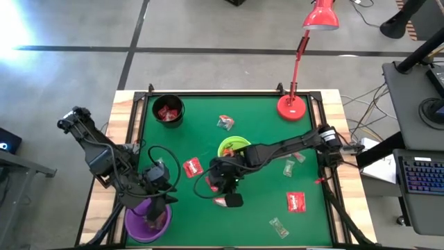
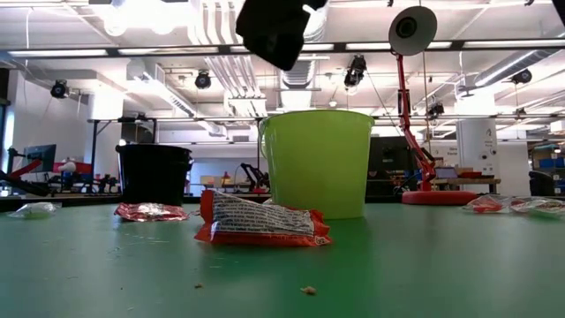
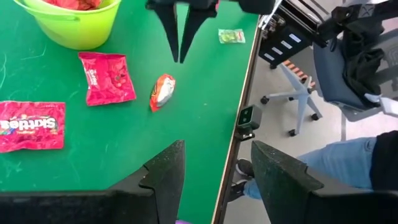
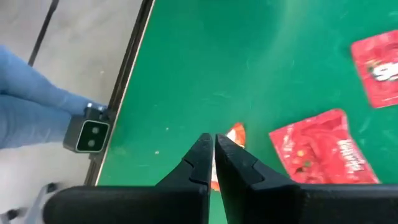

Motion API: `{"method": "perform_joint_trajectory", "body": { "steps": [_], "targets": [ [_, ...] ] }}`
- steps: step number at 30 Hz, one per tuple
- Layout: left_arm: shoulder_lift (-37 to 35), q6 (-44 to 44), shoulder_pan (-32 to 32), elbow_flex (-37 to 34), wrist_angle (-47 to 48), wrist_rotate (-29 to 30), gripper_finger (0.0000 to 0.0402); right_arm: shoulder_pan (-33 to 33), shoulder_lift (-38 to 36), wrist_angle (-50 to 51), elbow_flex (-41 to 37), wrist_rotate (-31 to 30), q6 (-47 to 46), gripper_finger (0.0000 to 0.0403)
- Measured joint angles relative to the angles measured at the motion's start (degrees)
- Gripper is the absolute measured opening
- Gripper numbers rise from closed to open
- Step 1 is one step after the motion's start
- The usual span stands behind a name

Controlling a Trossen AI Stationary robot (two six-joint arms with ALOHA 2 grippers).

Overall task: Sort candy
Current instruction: Put the red candy into the black bucket

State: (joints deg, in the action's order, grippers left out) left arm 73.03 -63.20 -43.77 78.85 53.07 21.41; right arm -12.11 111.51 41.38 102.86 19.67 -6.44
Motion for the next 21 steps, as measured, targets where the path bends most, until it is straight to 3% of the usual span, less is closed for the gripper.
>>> {"method": "perform_joint_trajectory", "body": {
  "steps": [12,21],
  "targets": [
    [0.0,2.5,0.0,0.0,0.1,-1.2,0.0168,0.5,4.7,-1.2,0.1,2.6,6.3,0.0118],
    [0.0,2.9,0.0,0.0,0.2,-1.2,0.0168,1.0,5.4,-7.2,0.2,-6.3,15.8,0.0171]
  ]
}}
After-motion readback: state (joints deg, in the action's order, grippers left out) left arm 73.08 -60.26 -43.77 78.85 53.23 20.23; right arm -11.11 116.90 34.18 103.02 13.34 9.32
